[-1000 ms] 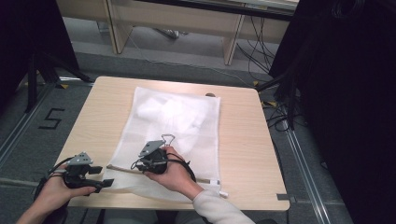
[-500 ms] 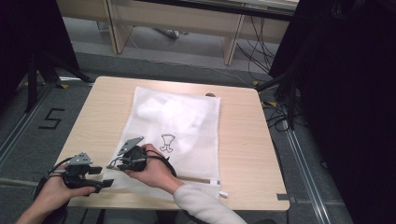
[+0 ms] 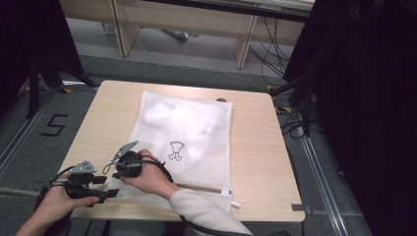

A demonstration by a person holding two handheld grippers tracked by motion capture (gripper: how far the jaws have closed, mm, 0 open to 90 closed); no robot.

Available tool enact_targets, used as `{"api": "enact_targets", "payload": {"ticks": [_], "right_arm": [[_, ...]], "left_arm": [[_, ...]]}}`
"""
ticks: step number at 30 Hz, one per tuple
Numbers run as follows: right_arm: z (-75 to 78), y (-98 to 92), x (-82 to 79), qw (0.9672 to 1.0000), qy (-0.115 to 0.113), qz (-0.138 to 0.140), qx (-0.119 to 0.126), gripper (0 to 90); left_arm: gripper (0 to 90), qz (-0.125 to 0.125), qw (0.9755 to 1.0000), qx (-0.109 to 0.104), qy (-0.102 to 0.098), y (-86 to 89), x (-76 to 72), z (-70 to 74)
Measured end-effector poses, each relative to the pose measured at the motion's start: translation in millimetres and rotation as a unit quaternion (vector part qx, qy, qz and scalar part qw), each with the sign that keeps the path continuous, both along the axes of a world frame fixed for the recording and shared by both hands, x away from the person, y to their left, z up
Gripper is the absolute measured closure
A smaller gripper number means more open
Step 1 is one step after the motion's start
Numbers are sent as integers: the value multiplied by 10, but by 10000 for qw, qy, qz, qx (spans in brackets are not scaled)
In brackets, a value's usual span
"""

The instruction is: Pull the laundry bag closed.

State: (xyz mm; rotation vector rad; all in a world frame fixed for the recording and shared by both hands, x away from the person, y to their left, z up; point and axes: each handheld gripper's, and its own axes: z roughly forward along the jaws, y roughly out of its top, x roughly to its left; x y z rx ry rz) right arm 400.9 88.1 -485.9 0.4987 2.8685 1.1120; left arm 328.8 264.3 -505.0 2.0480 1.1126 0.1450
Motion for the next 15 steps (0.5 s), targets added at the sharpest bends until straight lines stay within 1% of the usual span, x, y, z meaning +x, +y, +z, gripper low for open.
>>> {"api": "enact_targets", "payload": {"ticks": [3,5,6,8,9,10,15], "right_arm": [[-20,48,6,9999,96,-9,-42,764],[-36,74,29,10000,73,29,-60,763],[-44,85,31,9999,118,-9,-76,763],[-66,102,50,9999,139,11,-97,765],[-73,108,53,9998,171,3,-113,768],[-84,114,50,9997,226,-40,-111,773],[-118,128,73,9997,132,64,-177,818]], "left_arm": [[244,-17,10000,0,-13,4,3,0],[244,-17,10000,21,-1,4,2,2],[244,-24,10000,0,-4,4,3,-1],[244,-16,10000,30,8,5,3,3],[244,-99,9999,53,6,19,12,0],[244,-106,9999,45,29,20,15,-1],[244,-91,9999,49,30,20,18,-6]]}}
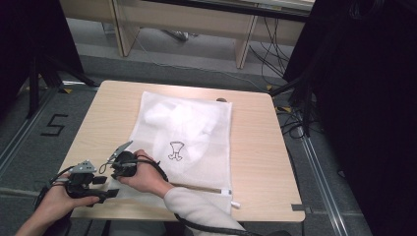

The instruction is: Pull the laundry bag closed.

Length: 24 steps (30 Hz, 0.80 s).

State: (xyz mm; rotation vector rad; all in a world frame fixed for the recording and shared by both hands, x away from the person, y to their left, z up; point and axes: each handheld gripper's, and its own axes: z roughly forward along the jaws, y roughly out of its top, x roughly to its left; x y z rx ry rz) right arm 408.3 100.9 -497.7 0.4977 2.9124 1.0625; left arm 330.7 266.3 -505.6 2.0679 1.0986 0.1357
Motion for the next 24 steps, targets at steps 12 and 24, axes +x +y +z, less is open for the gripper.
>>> {"api": "enact_targets", "payload": {"ticks": [12,24], "right_arm": [[153,-62,-43,10000,16,-10,82,822],[300,-138,-71,9997,-89,86,227,822]], "left_arm": [[266,149,9998,-84,85,-3,66,-20],[505,348,9985,-362,219,-3,151,-39]]}}
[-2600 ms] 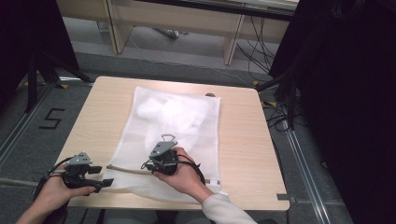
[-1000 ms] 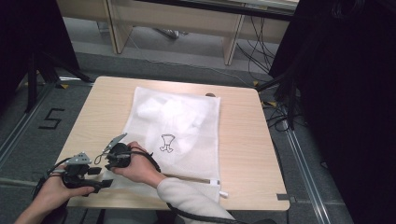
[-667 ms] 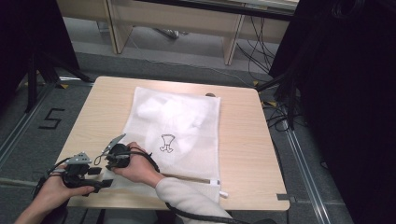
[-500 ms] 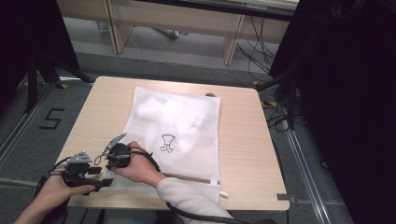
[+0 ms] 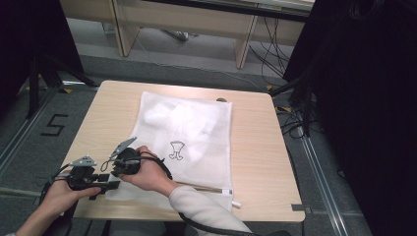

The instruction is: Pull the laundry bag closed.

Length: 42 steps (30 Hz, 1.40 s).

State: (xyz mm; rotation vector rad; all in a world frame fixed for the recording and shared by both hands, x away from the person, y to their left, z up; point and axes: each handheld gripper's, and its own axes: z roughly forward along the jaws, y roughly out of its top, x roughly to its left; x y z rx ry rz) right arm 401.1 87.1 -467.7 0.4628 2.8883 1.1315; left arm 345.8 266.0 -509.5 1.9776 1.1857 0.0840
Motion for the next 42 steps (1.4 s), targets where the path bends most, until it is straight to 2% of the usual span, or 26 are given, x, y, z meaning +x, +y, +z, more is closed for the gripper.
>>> {"api": "enact_targets", "payload": {"ticks": [1,5,11,14,15,20,23,24,26,33,38,40,42], "right_arm": [[4,-3,-1,10000,10,6,2,822],[10,-12,-4,10000,2,14,-1,822],[-11,-29,-14,10000,27,64,-41,822],[-12,-64,-8,9998,-37,78,-185,822],[-11,-72,-20,9998,44,87,-169,822],[-29,-108,-28,9996,-5,132,-236,823],[-53,-130,-54,9995,90,44,-284,824],[-60,-136,-46,9996,61,84,-266,824],[-61,-146,-49,9995,43,78,-289,825],[-75,-149,-79,9992,7,68,-403,826],[-84,-162,-86,9989,-1,72,-472,827],[-105,-187,-89,9986,2,80,-526,826],[-140,-215,-88,9988,33,84,-472,826]], "left_arm": [[531,-21,10000,-90,31,-4,13,-8],[622,-42,9998,-178,104,-20,34,-18],[754,-154,9998,-4,111,-33,37,-11],[817,-213,9996,-6,158,-39,29,-1],[826,-183,9997,-6,159,-45,24,5],[848,-72,9996,-128,237,-41,22,36],[849,-34,9995,-180,261,-40,18,40],[849,-16,9994,-200,267,-38,17,39],[849,18,9991,-307,308,-30,18,37],[853,67,9986,-376,353,-21,15,42],[854,34,9985,-396,372,-12,18,47],[854,7,9987,-360,348,-5,17,45],[853,11,9992,-266,305,-27,13,44]]}}
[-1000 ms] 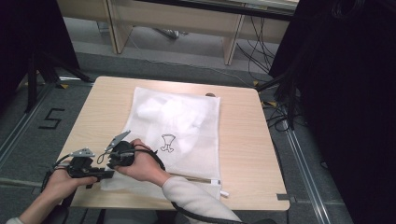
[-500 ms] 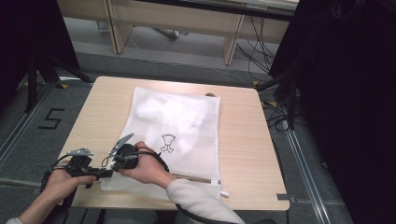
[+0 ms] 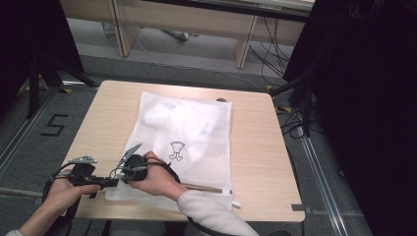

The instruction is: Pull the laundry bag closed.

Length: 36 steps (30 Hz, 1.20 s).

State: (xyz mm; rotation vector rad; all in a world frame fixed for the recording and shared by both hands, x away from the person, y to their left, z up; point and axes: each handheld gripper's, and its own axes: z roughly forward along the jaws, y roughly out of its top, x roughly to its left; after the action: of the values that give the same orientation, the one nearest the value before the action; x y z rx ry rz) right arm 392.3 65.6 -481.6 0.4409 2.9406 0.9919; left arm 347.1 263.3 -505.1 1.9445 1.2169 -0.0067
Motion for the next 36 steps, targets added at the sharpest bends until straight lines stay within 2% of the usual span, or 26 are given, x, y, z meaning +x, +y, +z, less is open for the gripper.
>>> {"api": "enact_targets", "payload": {"ticks": [7,10,13,19,23,25,27,29,33,35,36], "right_arm": [[1,-3,-22,10000,-55,-4,-34,827],[-4,-7,-8,9999,-113,76,-81,826],[-16,-17,-25,9999,-42,0,-132,826],[-23,-40,-32,9999,-3,19,-166,826],[-42,-48,-42,9998,60,-45,-158,827],[-44,-46,-27,9999,-23,49,-153,826],[-37,-49,-25,9997,-26,62,-214,826],[-45,-55,-37,9994,51,-6,-339,827],[-59,-70,-39,9995,77,-26,-308,827],[-49,-70,-39,9995,63,-31,-324,826],[-50,-69,-44,9994,94,-49,-314,827]], "left_arm": [[853,4,10000,31,-34,-4,-5,7],[852,-1,10000,-27,-29,1,-3,1],[852,-9,10000,-17,-30,0,-4,2],[852,9,10000,-68,-52,-6,-6,0],[852,-33,10000,-82,1,1,-2,-1],[851,33,9999,-132,-78,-12,-7,-11],[851,17,10000,-51,-35,-1,-8,4],[851,-32,10000,-67,-23,14,-2,2],[850,-23,10000,14,-84,1,-8,4],[850,-47,10000,-3,-63,5,-6,3],[850,6,9999,-65,-120,-3,-9,-8]]}}
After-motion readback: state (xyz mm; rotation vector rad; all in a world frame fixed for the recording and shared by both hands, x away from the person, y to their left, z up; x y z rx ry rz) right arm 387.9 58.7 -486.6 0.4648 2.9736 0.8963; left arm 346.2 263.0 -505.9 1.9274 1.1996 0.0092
